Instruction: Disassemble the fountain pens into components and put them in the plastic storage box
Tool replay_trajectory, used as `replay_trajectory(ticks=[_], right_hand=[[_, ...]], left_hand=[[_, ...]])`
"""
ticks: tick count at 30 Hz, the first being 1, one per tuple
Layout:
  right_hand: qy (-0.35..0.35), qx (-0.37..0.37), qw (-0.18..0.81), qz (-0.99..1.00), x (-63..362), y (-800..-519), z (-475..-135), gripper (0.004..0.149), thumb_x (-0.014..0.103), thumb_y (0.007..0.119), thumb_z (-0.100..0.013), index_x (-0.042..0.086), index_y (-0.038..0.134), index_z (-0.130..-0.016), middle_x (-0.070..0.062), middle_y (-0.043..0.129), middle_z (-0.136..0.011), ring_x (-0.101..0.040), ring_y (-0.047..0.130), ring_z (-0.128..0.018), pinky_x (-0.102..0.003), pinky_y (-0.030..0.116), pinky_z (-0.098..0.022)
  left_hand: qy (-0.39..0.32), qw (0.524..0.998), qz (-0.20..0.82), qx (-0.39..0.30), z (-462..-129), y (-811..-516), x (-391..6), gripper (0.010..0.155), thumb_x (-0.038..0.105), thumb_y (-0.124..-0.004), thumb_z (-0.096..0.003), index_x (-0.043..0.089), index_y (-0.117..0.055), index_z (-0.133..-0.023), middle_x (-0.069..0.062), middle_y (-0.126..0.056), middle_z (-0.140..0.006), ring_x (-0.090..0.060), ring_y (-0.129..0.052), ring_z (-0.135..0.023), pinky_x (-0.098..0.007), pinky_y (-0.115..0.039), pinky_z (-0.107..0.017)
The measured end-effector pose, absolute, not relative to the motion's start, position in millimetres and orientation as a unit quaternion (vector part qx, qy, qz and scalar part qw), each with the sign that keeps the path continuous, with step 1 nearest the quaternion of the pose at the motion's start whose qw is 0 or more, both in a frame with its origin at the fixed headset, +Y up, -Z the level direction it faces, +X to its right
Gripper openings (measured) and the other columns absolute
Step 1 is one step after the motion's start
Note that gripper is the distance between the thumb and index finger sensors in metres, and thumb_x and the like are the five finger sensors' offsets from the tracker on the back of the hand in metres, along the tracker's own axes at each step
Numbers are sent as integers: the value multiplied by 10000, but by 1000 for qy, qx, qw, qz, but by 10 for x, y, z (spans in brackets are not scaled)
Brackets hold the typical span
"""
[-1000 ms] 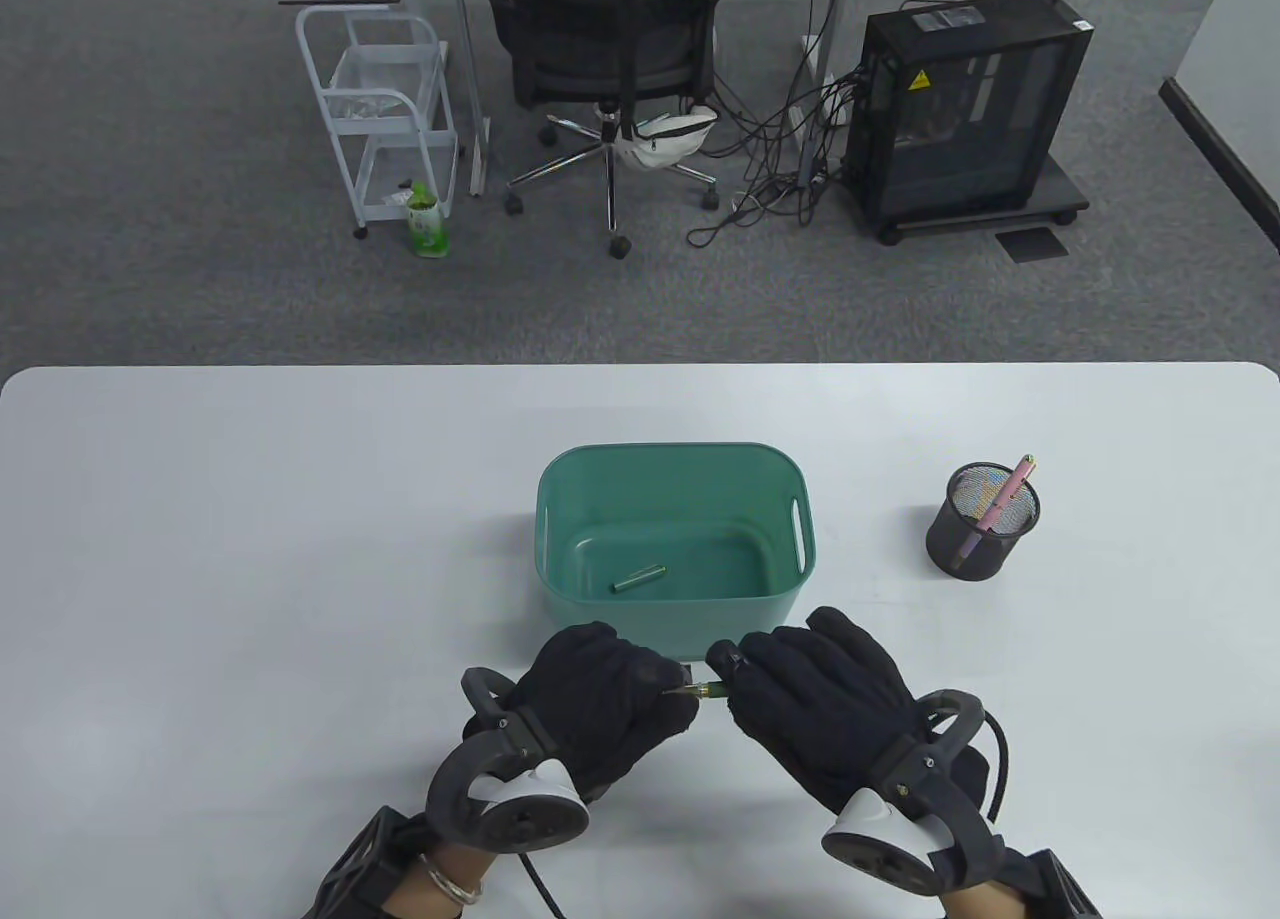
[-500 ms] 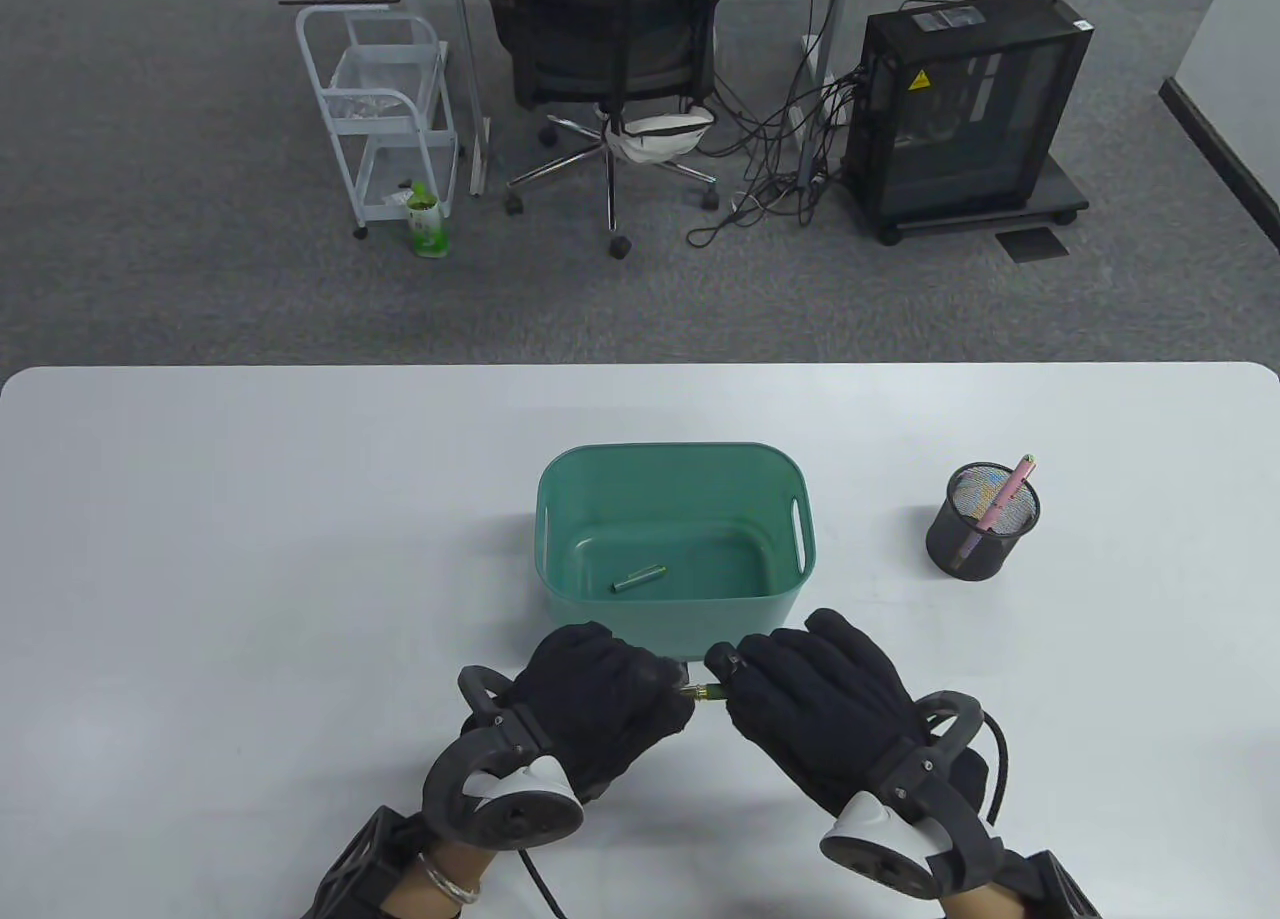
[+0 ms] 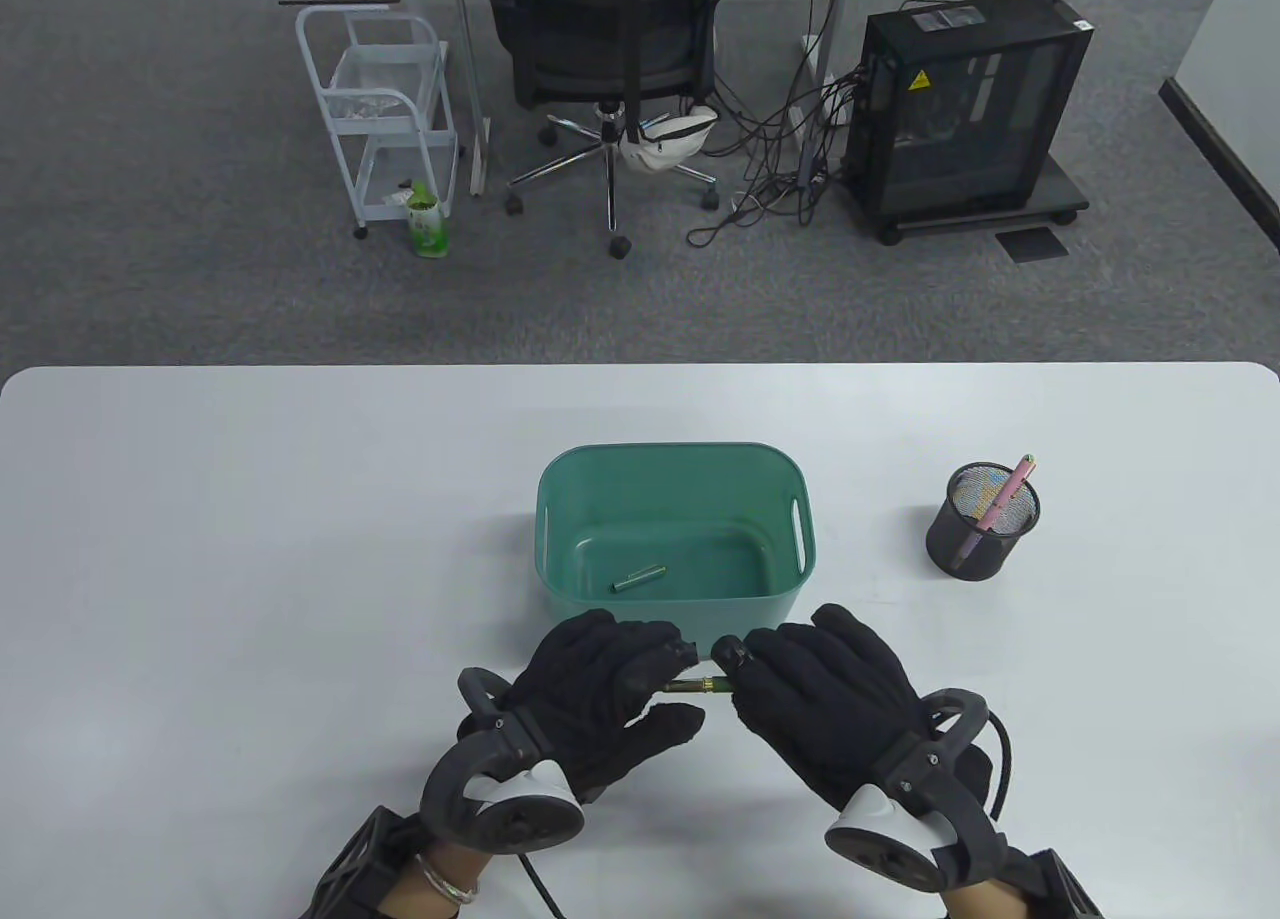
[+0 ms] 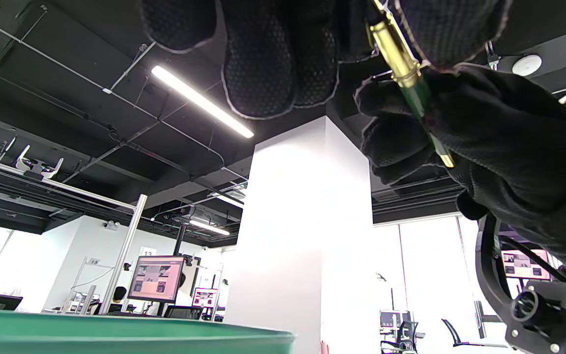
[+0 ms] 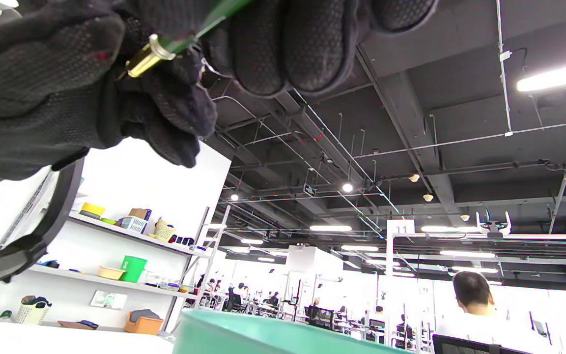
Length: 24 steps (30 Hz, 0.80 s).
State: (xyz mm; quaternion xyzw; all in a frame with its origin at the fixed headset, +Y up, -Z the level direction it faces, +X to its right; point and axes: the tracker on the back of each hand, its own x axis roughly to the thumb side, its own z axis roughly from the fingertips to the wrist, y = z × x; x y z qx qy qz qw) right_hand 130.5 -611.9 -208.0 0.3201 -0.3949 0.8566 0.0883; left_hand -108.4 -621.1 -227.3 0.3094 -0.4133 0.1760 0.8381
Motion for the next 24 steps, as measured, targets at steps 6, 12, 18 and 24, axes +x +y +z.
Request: replay_trajectory(ticks=[6, 12, 18, 24], right_hand=[[-396, 320, 87, 856, 1311, -6117, -2081, 449, 455, 675, -552, 315, 803, -959, 78, 850, -895, -122, 849, -807, -464, 598, -768], [-395, 322, 85, 856, 1305, -6118, -2084, 450, 456, 673, -553, 316, 801, -960, 79, 849, -895, -120, 850, -806, -463, 600, -768], [-396, 324, 82, 855, 1295, -6119, -2079, 449, 456, 673, -553, 313, 803, -959, 79, 850, -895, -121, 851, -805, -463, 601, -766], [-396, 325, 80, 855, 1291, -6121, -2075, 449, 455, 674, -553, 315, 801, -960, 78, 850, -895, -120, 850, -806, -462, 602, -766]], left_hand=[[-415, 841, 171, 302, -2281, -6221, -1067, 469, 498, -702, -648, 156, -748, -965, -35, -944, -879, -207, -971, -736, -485, -707, -707], [-417, 838, 174, 307, -2282, -6219, -1058, 446, 481, -678, -658, 140, -792, -922, -38, -979, -817, -201, -995, -680, -478, -728, -684], [-419, 836, 175, 308, -2283, -6216, -1058, 455, 481, -647, -663, 126, -837, -876, -29, -1013, -743, -195, -1020, -608, -469, -751, -656], [-420, 834, 183, 308, -2294, -6215, -1060, 492, 482, -599, -667, 117, -903, -795, -16, -1058, -617, -186, -1051, -494, -454, -790, -597]])
